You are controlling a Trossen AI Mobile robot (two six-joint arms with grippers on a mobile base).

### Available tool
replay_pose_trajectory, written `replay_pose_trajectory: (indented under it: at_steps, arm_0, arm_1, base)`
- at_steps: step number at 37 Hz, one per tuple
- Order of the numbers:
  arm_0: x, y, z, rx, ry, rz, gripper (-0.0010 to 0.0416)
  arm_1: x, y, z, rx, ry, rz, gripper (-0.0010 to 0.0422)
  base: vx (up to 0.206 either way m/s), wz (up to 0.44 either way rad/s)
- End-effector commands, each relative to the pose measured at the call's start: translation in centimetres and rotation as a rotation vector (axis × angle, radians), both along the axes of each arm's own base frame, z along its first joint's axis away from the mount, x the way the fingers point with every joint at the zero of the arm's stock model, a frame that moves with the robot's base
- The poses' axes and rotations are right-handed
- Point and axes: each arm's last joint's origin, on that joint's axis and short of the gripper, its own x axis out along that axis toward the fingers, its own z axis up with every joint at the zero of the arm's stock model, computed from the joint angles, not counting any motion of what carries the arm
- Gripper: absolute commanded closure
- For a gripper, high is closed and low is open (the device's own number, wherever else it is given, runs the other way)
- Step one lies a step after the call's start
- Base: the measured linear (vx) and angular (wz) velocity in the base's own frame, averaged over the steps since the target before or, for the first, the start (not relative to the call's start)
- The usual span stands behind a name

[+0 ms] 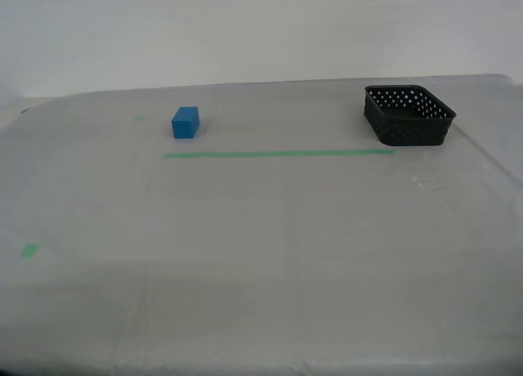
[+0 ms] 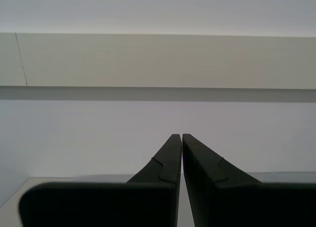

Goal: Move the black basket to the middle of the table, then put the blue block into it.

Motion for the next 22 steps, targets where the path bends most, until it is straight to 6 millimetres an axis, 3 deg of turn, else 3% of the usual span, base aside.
replay_pose_trajectory:
  at_steps: [1,22]
  arm_0:
    - [0.6,0.0,-0.8,0.005,0.013,-0.006,0.0025]
    - [4.3,-0.3,-6.0,0.005,0.144,-0.009,0.0025]
  arm_1:
    - [0.0,0.0,0.1,0.003,-0.006,0.001,0.0412]
    - [0.0,0.0,0.1,0.003,-0.005,0.001,0.0412]
  base:
    - [0.000,0.000]
    - [0.000,0.000]
